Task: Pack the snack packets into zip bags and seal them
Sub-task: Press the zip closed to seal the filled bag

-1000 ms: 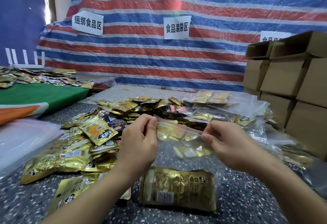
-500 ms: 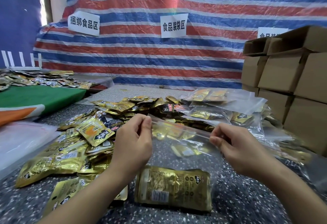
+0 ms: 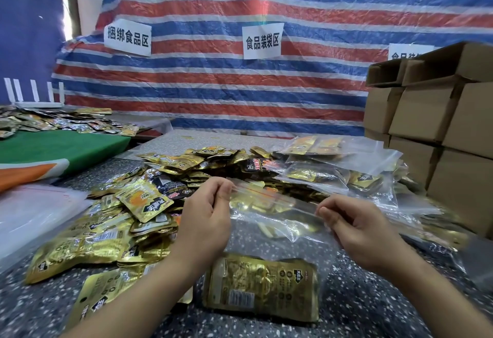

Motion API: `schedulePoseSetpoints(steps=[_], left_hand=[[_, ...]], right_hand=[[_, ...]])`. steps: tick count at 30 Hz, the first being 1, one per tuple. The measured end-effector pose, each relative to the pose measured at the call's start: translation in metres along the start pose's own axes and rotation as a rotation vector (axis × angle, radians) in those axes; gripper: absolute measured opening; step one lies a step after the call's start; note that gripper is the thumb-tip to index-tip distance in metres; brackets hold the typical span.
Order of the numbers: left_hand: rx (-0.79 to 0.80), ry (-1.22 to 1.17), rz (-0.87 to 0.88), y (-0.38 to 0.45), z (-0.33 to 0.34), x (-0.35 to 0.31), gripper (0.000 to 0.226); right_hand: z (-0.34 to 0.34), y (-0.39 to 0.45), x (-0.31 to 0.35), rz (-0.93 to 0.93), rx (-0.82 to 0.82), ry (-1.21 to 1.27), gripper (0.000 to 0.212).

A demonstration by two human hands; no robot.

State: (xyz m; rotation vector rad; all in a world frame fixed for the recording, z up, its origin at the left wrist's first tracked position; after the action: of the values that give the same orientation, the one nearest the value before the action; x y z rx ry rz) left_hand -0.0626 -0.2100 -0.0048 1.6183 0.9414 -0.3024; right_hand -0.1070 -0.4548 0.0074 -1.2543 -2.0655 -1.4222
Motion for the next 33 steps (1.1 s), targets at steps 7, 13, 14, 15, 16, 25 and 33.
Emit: schedulePoseSetpoints(steps=[7,13,14,15,16,25,33], left_hand=[[-0.034,0.008,-0.052,0.002,-0.001,0.007,0.032],[-0.040,-0.049,-0.150,0.004,-0.001,0.014,0.038],[-0.049,-0.059,-0.147,0.005,-0.002,0.014,0.041],[-0.057,-0.075,-0.138,0.005,-0.004,0.012,0.042],[-0.057,-0.100,-0.128,0.006,-0.005,0.011,0.040],[-0.063,-0.302,-0.163,0.010,-0.007,0.009,0.055],[-0.141,-0.214,-0.287,0.013,-0.011,0.022,0.047]], right_hand=[[0.013,-0.002,-0.006,0.306,-0.107,0.424,0.051],[0.043,-0.020,-0.011,0.546,0.421,0.381,0.077],[0.045,-0.022,-0.008,0.519,0.475,0.354,0.067],[0.047,-0.022,-0.006,0.516,0.481,0.335,0.057],[0.048,-0.022,-0.006,0.503,0.473,0.293,0.048],[0.046,-0.007,0.003,0.356,0.264,0.309,0.016],[0.005,0.053,-0.039,0.622,-0.389,0.790,0.018]])
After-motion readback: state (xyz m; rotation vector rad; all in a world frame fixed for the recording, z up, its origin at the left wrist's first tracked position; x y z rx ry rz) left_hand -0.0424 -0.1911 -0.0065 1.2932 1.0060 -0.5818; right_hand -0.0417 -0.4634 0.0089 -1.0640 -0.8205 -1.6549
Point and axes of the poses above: each hand's wrist, its own y-axis towards the middle knuckle, its own z-axis out of the palm, x = y × z, the point moved 5 cm from there along y, towards the middle knuckle, and after that the axes turned 12 degrees about y, right-handed, at the moved point
